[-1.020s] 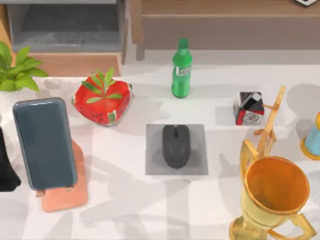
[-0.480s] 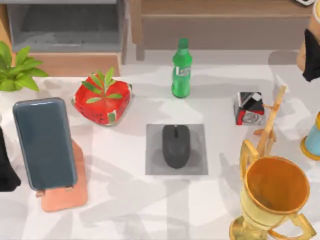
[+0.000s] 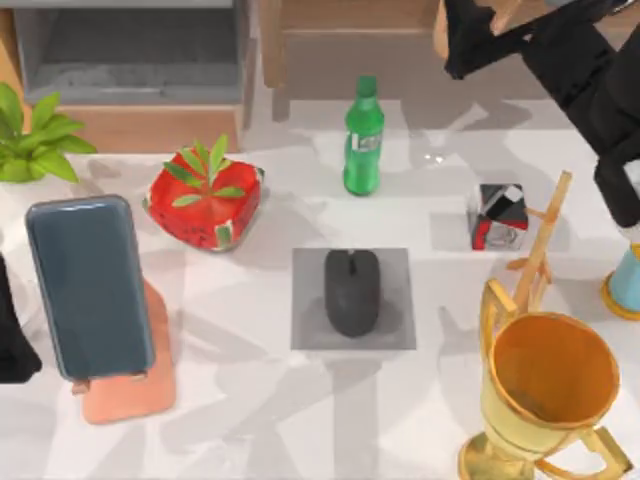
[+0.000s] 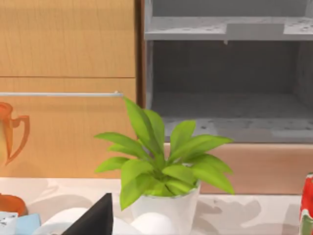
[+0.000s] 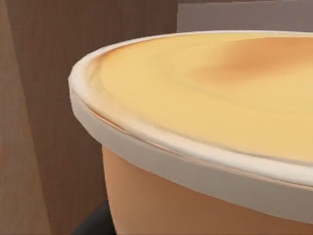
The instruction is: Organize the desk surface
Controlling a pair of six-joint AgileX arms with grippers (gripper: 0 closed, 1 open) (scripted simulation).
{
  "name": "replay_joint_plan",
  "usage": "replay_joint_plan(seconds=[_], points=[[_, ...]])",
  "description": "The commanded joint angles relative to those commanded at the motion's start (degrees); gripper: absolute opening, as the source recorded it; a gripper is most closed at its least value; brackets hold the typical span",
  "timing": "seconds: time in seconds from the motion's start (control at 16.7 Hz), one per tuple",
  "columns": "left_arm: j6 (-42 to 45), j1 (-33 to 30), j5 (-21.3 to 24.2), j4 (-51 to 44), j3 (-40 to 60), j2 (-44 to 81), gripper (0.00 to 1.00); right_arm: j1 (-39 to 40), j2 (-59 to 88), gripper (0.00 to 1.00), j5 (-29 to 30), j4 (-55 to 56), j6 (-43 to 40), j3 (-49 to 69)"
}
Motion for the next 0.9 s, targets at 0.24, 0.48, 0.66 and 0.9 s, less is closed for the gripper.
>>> replay_joint_plan(seconds=[0.24, 0.48, 0.66, 0.9], points=[[0.0, 0.0, 0.0, 0.0, 0.0, 0.0, 1.0, 5.58, 2.08, 0.0, 13.73, -13.75, -0.48, 12.81], [0.0, 0.0, 0.0, 0.0, 0.0, 0.0, 1.0, 8.2, 5.7, 0.0, 28.35, -27.26, -0.88, 24.54], [0.0, 0.0, 0.0, 0.0, 0.0, 0.0, 1.0, 9.18, 8.05, 0.0, 36.45, -34.85, -0.97, 30.36], [0.0, 0.0, 0.0, 0.0, 0.0, 0.0, 1.0, 9.65, 9.15, 0.0, 39.54, -37.9, -0.95, 32.5]])
